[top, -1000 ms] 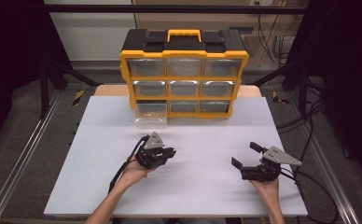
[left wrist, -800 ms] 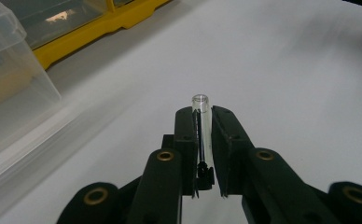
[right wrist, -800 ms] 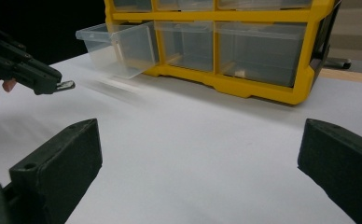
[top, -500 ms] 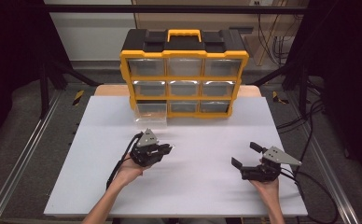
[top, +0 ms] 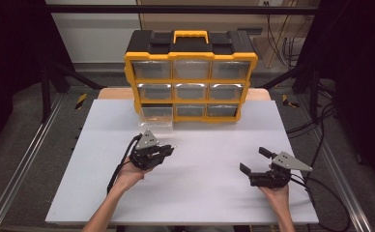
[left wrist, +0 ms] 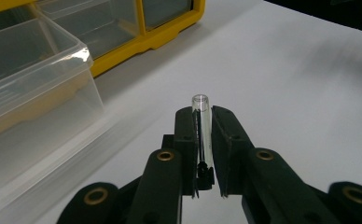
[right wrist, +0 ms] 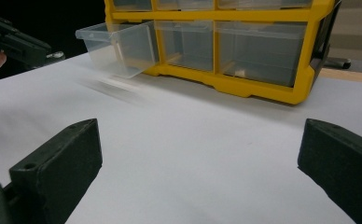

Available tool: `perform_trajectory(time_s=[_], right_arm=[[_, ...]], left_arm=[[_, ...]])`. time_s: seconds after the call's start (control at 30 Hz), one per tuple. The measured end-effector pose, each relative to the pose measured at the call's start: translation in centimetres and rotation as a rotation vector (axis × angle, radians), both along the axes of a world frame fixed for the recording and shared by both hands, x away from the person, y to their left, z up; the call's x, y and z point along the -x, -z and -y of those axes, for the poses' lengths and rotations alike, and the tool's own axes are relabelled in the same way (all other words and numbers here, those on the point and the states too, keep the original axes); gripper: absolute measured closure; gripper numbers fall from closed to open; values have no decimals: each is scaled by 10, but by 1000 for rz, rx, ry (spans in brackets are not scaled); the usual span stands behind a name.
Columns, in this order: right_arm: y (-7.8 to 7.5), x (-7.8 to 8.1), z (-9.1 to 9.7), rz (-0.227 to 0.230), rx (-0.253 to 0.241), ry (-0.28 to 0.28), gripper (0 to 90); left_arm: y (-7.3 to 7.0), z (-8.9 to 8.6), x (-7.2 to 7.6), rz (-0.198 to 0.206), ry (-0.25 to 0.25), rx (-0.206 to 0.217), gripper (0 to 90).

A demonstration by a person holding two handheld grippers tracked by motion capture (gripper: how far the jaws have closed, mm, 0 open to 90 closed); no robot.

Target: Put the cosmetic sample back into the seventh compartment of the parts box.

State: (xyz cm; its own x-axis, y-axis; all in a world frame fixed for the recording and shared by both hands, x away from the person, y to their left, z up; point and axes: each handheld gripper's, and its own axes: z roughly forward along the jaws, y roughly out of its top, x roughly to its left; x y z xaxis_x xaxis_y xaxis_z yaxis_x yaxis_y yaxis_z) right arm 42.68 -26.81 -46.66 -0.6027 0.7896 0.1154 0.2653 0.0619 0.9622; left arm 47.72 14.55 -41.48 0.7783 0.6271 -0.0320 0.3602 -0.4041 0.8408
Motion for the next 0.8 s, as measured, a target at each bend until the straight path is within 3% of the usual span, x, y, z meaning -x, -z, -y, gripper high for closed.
perform_trajectory(time_s=[0.8], right_arm=[[0, 0, 0, -3, 2, 0, 5]], left_arm=[[-13, -18, -7, 29, -78, 23, 802]])
